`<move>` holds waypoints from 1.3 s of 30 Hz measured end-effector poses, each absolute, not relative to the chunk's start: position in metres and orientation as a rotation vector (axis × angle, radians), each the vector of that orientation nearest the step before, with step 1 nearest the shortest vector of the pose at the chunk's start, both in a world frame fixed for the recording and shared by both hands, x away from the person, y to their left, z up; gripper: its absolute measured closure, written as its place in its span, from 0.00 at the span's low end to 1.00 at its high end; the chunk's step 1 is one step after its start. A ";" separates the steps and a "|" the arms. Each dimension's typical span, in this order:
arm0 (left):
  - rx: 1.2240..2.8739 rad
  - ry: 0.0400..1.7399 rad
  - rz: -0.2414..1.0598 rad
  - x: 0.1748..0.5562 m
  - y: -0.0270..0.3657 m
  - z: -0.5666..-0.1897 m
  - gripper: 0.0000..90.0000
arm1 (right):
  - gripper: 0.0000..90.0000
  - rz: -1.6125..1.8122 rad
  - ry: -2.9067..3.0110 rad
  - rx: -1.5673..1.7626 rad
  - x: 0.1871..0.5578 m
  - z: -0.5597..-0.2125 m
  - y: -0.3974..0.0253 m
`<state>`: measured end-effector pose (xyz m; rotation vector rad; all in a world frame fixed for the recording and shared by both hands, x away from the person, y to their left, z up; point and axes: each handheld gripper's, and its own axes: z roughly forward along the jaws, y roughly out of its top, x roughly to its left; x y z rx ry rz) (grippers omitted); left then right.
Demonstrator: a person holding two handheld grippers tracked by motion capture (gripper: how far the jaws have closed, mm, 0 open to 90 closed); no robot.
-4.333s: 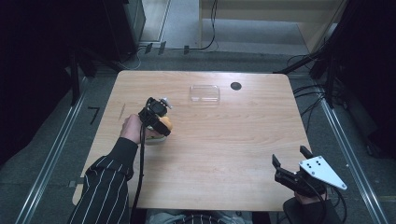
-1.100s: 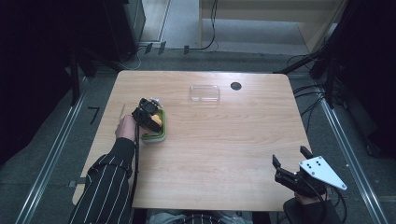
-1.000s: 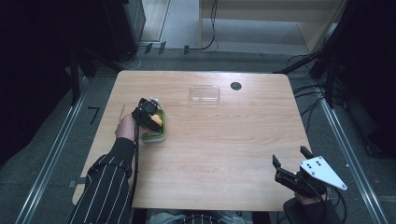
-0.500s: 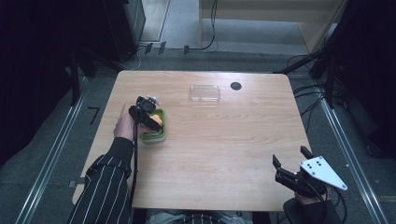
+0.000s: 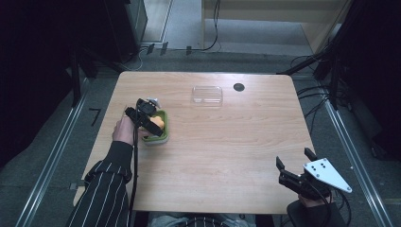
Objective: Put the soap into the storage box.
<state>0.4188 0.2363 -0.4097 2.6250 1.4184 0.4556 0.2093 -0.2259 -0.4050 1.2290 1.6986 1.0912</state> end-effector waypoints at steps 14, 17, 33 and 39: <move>2.671 1.434 0.398 0.389 0.239 -0.409 0.00 | 0.15 1.095 1.698 1.227 0.210 -0.405 -0.226; 2.683 1.435 0.388 0.383 0.241 -0.411 0.00 | 0.15 1.095 1.697 1.226 0.210 -0.405 -0.226; 2.710 1.466 0.318 0.347 0.250 -0.420 0.00 | 0.15 1.095 1.699 1.223 0.210 -0.405 -0.226; 2.743 1.460 0.276 0.332 0.252 -0.428 0.00 | 0.15 1.096 1.699 1.223 0.210 -0.405 -0.226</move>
